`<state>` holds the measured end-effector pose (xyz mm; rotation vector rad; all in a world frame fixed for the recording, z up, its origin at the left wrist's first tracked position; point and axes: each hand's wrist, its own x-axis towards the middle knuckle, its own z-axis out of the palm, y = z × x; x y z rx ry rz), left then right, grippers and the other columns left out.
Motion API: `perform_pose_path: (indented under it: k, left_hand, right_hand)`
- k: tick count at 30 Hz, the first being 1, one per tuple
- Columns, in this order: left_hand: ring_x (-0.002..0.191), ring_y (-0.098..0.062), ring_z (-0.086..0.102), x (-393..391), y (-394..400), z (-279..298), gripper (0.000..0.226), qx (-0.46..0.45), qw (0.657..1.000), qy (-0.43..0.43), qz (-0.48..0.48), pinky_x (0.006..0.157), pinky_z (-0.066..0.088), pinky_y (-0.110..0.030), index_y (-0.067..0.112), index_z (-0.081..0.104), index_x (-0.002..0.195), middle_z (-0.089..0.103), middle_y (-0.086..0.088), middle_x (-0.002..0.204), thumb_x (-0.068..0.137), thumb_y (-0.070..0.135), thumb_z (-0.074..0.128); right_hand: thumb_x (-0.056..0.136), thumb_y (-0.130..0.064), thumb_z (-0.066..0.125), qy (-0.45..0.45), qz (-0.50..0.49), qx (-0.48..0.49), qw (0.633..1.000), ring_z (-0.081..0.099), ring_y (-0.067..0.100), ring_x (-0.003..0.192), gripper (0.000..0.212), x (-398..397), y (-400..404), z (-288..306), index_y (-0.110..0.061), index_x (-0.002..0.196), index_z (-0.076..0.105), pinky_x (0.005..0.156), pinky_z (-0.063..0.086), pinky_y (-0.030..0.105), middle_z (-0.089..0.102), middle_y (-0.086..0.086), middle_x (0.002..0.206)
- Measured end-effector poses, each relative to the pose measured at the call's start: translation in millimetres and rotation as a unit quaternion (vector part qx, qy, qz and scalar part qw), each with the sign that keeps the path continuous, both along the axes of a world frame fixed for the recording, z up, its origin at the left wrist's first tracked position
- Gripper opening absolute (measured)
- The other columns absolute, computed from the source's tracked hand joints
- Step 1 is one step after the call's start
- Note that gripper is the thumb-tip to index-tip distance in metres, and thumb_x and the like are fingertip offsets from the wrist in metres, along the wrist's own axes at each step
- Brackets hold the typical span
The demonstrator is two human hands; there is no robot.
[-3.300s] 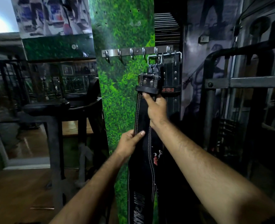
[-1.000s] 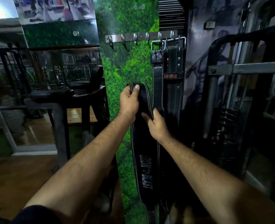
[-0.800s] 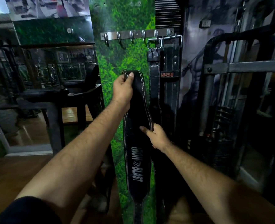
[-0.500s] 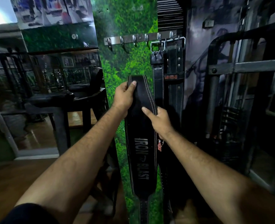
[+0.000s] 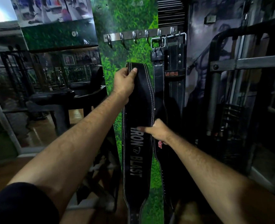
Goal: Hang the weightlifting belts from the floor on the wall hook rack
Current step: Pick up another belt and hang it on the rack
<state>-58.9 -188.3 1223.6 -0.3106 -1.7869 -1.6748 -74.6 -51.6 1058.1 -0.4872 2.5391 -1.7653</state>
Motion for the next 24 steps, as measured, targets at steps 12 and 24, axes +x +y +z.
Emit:
perform_pose_path:
  k: [12,24]
  left_hand:
    - [0.048,-0.011,0.042,7,-25,-16,0.031,0.031,0.997,-0.062,-0.023,0.048,0.032,-0.023,0.019,0.051,0.066,0.048,0.003,0.056,0.094,0.022,0.062]
    - [0.055,-0.007,0.058,9,-12,-57,0.026,0.077,0.992,-0.086,-0.051,0.055,0.049,-0.022,0.014,0.060,0.070,0.065,0.002,0.065,0.095,0.008,0.061]
  right_hand:
    - [0.060,-0.069,0.083,-0.022,0.040,-0.186,0.982,0.058,0.023,0.128,0.095,-9,-11,77,-0.014,0.134,0.059,0.115,0.037,0.053,0.066,0.004,0.132]
    - [0.073,-0.024,0.089,0.049,-0.022,-0.080,0.995,0.070,0.003,0.072,0.026,23,-17,38,-0.015,0.090,0.072,0.063,0.051,0.009,0.074,-0.010,0.081]
